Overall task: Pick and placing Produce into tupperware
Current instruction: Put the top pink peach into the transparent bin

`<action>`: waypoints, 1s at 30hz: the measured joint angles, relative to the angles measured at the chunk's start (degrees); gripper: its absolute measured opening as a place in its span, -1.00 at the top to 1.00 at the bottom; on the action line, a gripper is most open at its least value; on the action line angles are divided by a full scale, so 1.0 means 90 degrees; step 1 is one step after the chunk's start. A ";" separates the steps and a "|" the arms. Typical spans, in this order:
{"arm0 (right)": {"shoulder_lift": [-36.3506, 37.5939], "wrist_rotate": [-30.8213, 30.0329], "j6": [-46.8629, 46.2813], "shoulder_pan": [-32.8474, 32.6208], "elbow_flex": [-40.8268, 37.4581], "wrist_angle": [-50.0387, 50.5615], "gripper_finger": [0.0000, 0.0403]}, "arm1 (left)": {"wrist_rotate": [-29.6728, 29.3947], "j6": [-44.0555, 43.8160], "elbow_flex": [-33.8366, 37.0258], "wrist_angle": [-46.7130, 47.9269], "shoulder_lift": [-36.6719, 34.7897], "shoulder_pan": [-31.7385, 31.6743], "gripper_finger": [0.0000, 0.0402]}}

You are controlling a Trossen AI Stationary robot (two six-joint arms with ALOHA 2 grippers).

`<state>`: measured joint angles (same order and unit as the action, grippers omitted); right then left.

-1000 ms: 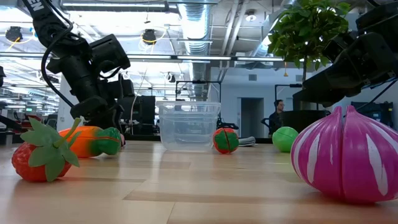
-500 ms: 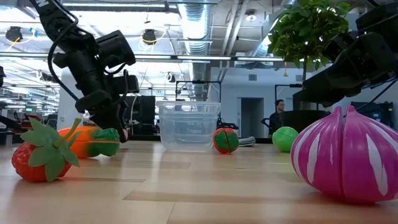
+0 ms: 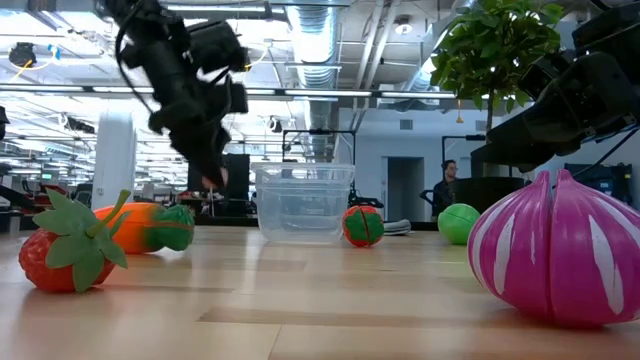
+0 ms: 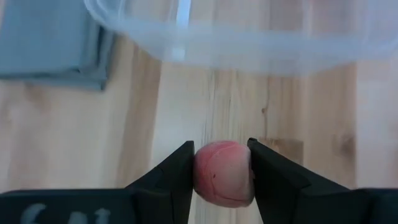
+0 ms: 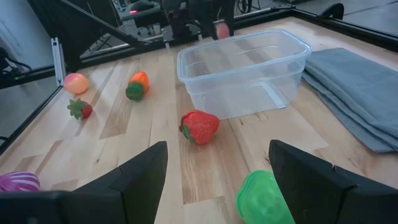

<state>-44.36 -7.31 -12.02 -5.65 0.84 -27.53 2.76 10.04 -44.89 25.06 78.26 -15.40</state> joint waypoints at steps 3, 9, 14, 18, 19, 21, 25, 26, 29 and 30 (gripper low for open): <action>0.0000 0.0000 0.0032 0.0000 0.0000 0.0002 -0.52 | 0.0170 0.0116 -0.0325 0.0141 0.0000 0.0051 0.37; 0.0000 0.0000 0.0056 0.0000 0.0000 0.0002 -0.52 | 0.0537 0.0336 -0.0699 -0.0347 -0.0002 0.0202 0.37; 0.0000 0.0000 0.0156 0.0000 0.0000 0.0002 -0.52 | 0.0941 0.0426 -0.0704 -0.1259 0.0062 0.0319 0.37; 0.0000 0.0000 0.0161 0.0000 0.0000 -0.0002 -0.52 | 0.1049 0.0491 -0.0704 -0.1709 0.0315 0.0432 0.37; 0.0000 0.0000 0.0161 0.0000 0.0000 -0.0017 -0.52 | 0.1052 0.0491 -0.0704 -0.1796 0.0400 0.0452 0.37; 0.0002 0.0000 0.0164 0.0000 0.0000 -0.0049 -0.52 | 0.1052 0.0513 -0.0704 -0.2030 0.0583 0.0473 0.37; 0.0002 0.0000 0.0164 0.0000 0.0002 -0.0102 -0.52 | 0.1196 0.0530 -0.0704 -0.2549 0.0959 0.0486 0.37; 0.0002 0.0000 0.0164 0.0000 0.0002 -0.0098 -0.52 | 0.1279 0.0532 -0.0704 -0.2661 0.1038 0.0484 0.37; 0.0002 0.0000 0.0164 0.0000 0.0002 -0.0097 -0.52 | 0.1377 0.0531 -0.0706 -0.2991 0.1288 0.0483 0.37; 0.0002 0.0000 0.0164 0.0000 0.0002 -0.0109 -0.52 | 0.1381 0.0532 -0.0704 -0.2989 0.1364 0.0483 0.37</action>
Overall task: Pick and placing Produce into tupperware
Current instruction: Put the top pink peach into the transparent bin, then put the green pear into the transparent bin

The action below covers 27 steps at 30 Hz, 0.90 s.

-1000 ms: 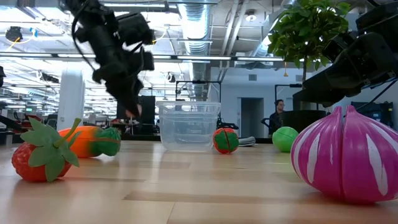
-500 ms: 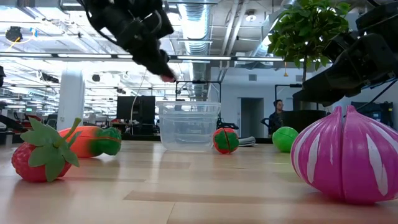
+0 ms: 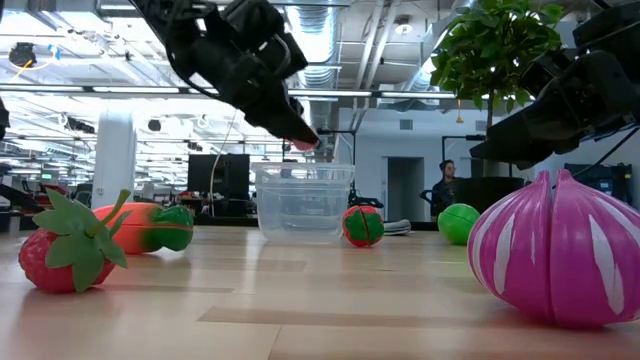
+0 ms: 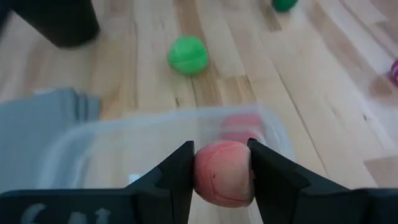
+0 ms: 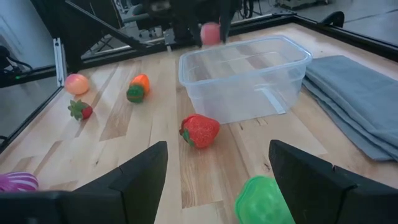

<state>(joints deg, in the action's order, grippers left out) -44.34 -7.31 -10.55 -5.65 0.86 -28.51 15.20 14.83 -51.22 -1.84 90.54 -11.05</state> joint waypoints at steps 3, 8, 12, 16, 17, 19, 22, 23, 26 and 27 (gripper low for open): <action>0.0000 0.0000 0.0000 0.0000 0.0000 -0.0032 -0.52 | 0.0001 0.0000 0.0000 -0.0125 0.0173 0.0000 0.37; 0.0000 0.0000 0.0000 0.0000 0.0000 -0.0034 -0.52 | -0.0003 0.0000 0.0000 -0.0252 0.0200 0.0000 0.33; 0.0000 0.0000 0.0000 0.0000 0.0000 -0.0034 -0.52 | -0.0068 0.0000 0.0000 -0.0350 0.0200 0.0000 0.20; 0.0000 0.0000 0.0000 0.0000 -0.0001 -0.0034 -0.52 | -0.0122 0.0000 0.0000 -0.0361 0.0200 0.0000 0.03; 0.0000 0.0000 0.0000 0.0000 0.0000 -0.0034 -0.52 | -0.0123 0.0002 0.0000 -0.0370 0.0200 0.0000 -0.01; 0.0000 0.0000 0.0000 0.0000 -0.0001 -0.0034 -0.52 | -0.0120 0.0000 0.0000 -0.0398 0.0200 0.0000 -0.09; 0.0000 0.0000 0.0000 0.0000 0.0000 -0.0034 -0.52 | -0.0008 0.0060 0.0000 -0.0442 0.0197 0.0000 -0.18; 0.0000 0.0000 0.0000 0.0000 0.0000 -0.0047 -0.52 | 0.0079 0.0063 0.0000 -0.0455 0.0197 0.0023 -0.21; 0.0000 0.0045 0.0047 0.0000 0.0000 -0.0160 -0.52 | 0.0386 0.0123 0.0000 -0.0376 0.0106 0.0105 -0.27; 0.0000 0.0092 0.0089 0.0000 0.0000 -0.0190 -0.52 | 0.0446 0.0167 0.0000 -0.0301 0.0047 0.0138 -0.28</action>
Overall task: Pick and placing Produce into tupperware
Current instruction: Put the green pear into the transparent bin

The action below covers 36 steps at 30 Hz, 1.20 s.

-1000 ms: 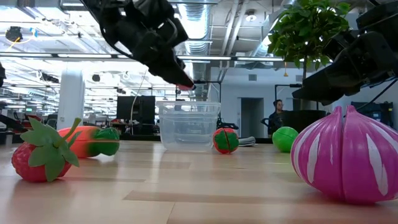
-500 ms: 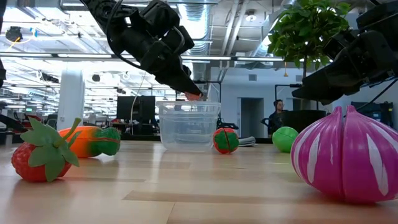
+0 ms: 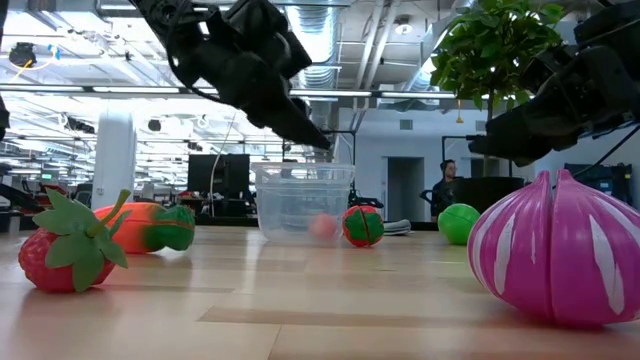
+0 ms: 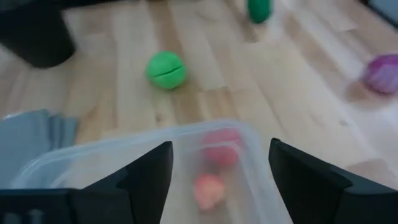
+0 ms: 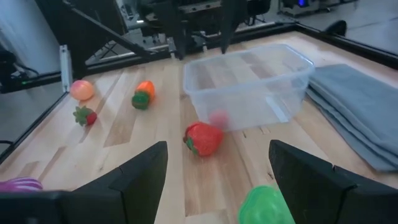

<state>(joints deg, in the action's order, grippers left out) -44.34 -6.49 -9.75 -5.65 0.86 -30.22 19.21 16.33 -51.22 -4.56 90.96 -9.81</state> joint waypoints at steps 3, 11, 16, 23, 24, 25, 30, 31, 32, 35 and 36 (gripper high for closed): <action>0.0000 0.0076 0.0220 0.0000 0.0000 -0.0092 -0.52 | -0.0069 0.0071 0.0000 0.0524 -0.0284 0.0086 -0.28; -0.0001 -0.0264 0.0625 0.0015 0.0071 0.0525 -0.52 | -0.1018 -0.0358 0.0000 0.2483 -0.1699 0.0335 -0.27; -0.0215 -0.0787 0.0472 0.0005 0.0326 0.1510 -0.52 | -0.1551 -0.1086 0.0009 0.3677 -0.2517 0.0664 -0.27; -0.1105 -0.0786 0.0919 0.0002 0.0996 0.1593 -0.52 | -0.2296 -0.1805 0.0524 0.4014 -0.3544 0.1268 -0.27; -0.1235 -0.0786 0.0957 0.0002 0.1144 0.1741 -0.52 | -0.2396 -0.1929 0.0674 0.4034 -0.3704 0.1345 -0.27; -0.1417 -0.0786 0.0972 0.0003 0.1335 0.1928 -0.52 | -0.2526 -0.2037 0.0831 0.4058 -0.3853 0.1411 -0.27; -0.2181 -0.0760 0.0975 0.0061 0.2232 0.3078 -0.52 | -0.2922 -0.2364 0.1821 0.3563 -0.4673 0.1666 -0.27; -0.2281 -0.0747 0.0958 0.0100 0.2364 0.3278 -0.52 | -0.2958 -0.2411 0.2032 0.3386 -0.4818 0.1699 -0.27; -0.2372 -0.0673 0.0914 0.0140 0.2482 0.3455 -0.52 | -0.2990 -0.2428 0.2230 0.3148 -0.5010 0.1731 -0.27; -0.2516 -0.0462 0.0756 0.0309 0.2687 0.3823 -0.52 | -0.3098 -0.2557 0.2757 0.2925 -0.5538 0.1821 -0.26; -0.2495 -0.0426 0.0725 0.0353 0.2701 0.3918 -0.52 | -0.3141 -0.2589 0.2883 0.2826 -0.5695 0.1844 -0.26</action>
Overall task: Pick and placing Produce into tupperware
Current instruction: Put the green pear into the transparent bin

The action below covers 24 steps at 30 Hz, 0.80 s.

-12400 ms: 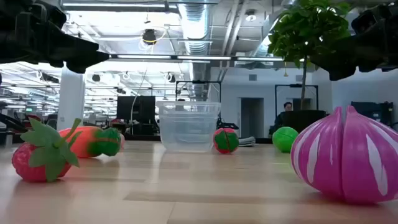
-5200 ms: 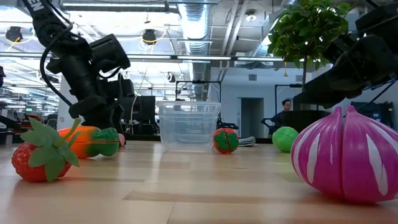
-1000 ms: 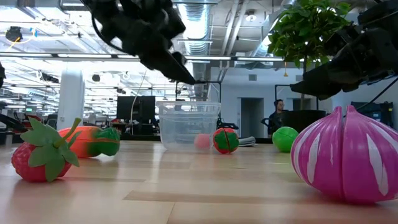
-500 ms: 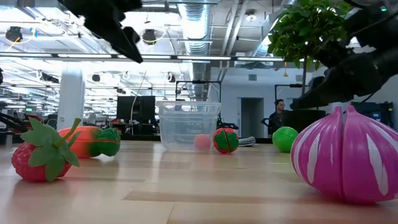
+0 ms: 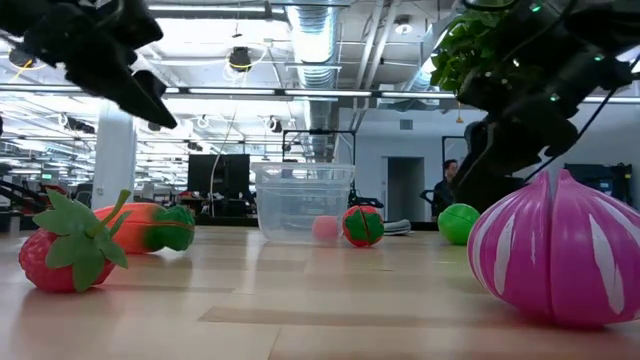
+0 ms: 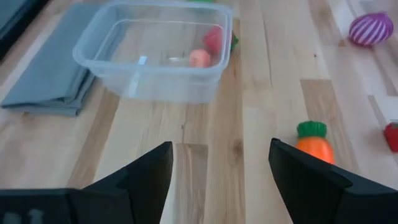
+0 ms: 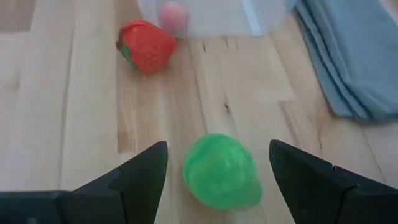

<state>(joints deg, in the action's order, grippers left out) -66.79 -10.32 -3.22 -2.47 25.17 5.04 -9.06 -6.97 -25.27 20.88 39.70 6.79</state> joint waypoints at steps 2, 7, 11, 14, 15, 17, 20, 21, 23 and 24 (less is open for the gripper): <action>0.0002 0.0043 -0.0022 0.0089 0.0017 0.0089 -0.52 | -0.0115 -0.0126 0.0220 0.0015 -0.0304 0.0046 -0.26; -0.0041 0.0191 0.0071 0.0166 0.0022 0.0181 -0.52 | -0.0289 -0.0202 0.0570 0.0004 -0.0861 0.0097 -0.26; -0.0288 0.0191 0.0248 0.0191 0.0022 0.0211 -0.52 | -0.0338 -0.0183 0.0658 -0.0138 -0.1057 0.0099 -0.26; -0.0554 0.0192 0.0288 0.0256 0.0060 0.0222 -0.55 | -0.0407 -0.0172 0.0655 -0.0175 -0.1059 0.0099 -0.26; -0.0631 0.0189 0.0344 0.0263 0.0101 0.0226 -0.57 | -0.0422 -0.0167 0.0655 -0.0172 -0.1057 0.0101 -0.26; -0.0755 0.0186 0.0413 0.0306 0.0195 0.0203 -0.62 | -0.0425 -0.0158 0.0655 -0.0172 -0.1056 0.0101 -0.26; -0.0932 0.0195 0.0416 0.0404 0.0341 0.0211 -0.71 | -0.0439 -0.0168 0.0655 -0.0172 -0.1054 0.0101 -0.26; -0.0996 0.0238 0.0415 0.0436 0.0393 0.0203 -0.74 | -0.0449 -0.0182 0.0655 -0.0172 -0.1055 0.0101 -0.26; -0.1102 0.0413 0.0414 0.0506 0.0448 0.0202 -0.80 | -0.0457 -0.0204 0.0655 -0.0172 -0.1054 0.0101 -0.26; -0.1163 0.0515 0.0411 0.0545 0.0467 0.0201 -0.82 | -0.0457 -0.0224 0.0655 -0.0172 -0.1054 0.0101 -0.26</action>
<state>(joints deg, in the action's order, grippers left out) -77.26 -5.68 0.48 2.43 29.37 6.85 -13.17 -8.98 -19.38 19.33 30.22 7.70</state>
